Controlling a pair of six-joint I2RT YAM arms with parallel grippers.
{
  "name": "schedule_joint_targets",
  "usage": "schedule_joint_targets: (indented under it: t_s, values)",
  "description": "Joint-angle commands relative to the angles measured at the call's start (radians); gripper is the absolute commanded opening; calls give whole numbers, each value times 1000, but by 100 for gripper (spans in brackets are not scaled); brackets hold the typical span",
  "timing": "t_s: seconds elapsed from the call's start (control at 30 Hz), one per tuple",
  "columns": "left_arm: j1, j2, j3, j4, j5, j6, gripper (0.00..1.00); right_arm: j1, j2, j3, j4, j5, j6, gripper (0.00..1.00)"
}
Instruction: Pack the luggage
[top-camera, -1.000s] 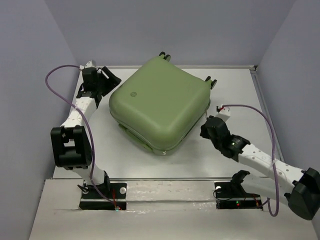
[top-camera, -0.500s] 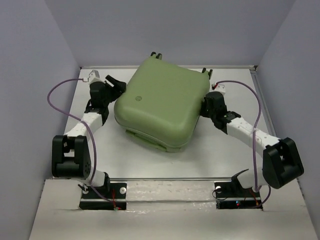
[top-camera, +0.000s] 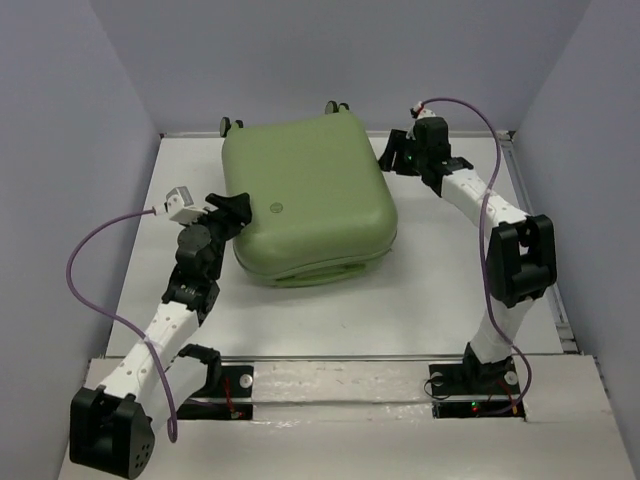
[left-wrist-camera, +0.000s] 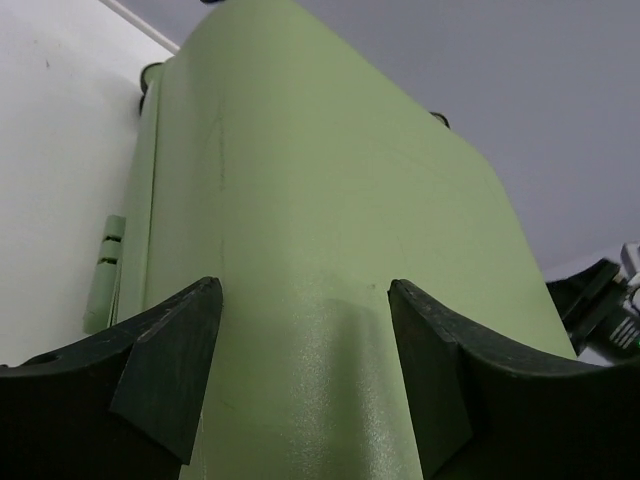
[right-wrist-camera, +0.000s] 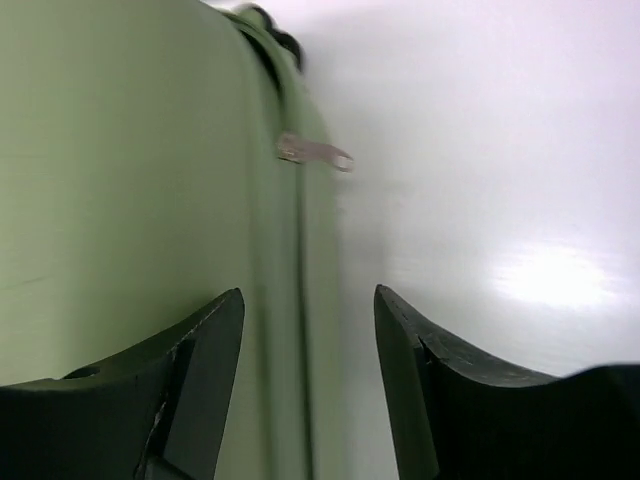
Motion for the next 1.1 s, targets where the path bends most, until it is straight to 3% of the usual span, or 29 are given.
schedule_joint_targets:
  t_s: [0.0, 0.17, 0.2, 0.33, 0.37, 0.4, 0.5, 0.6, 0.63, 0.67, 0.73, 0.8, 1.07]
  values:
    - [-75, -31, 23, -216, 133, 0, 79, 37, -79, 109, 13, -260, 89, 63]
    - [-75, -71, 83, -282, 159, 39, 86, 2, -300, -94, 12, -213, 58, 65]
    - [-73, -80, 85, -301, 156, 40, 92, 2, -399, -150, 42, -219, 46, 64]
    - [-73, -135, 94, -361, 179, 60, 99, 2, -694, -531, 243, -301, 18, 39]
    - [-73, -160, 99, -374, 189, 68, 99, 2, -758, -616, 290, -311, 4, 22]
    - [-73, -171, 102, -409, 208, 83, 99, 2, -880, -770, 365, -309, 4, 14]
    - [-72, -206, 108, -466, 308, 95, 99, 2, -1025, -995, 480, -322, 26, 7]
    - [-70, -237, 112, -525, 371, 109, 99, 2, -1083, -1127, 567, -323, 91, 14]
    - [-70, -246, 118, -545, 383, 109, 99, -7, -1081, -1144, 568, -314, 119, 20]
    - [-70, -264, 132, -583, 393, 120, 99, -8, -1072, -1164, 585, -326, 171, 36]
    - [-70, -283, 160, -623, 409, 131, 99, -8, -1058, -1237, 709, -371, 207, 49]
    - [-70, -304, 178, -669, 446, 137, 99, -8, -1052, -1270, 751, -317, 205, 56]
    - [-70, -326, 226, -799, 462, 190, 99, -61, -863, -1187, 771, -308, -6, 60]
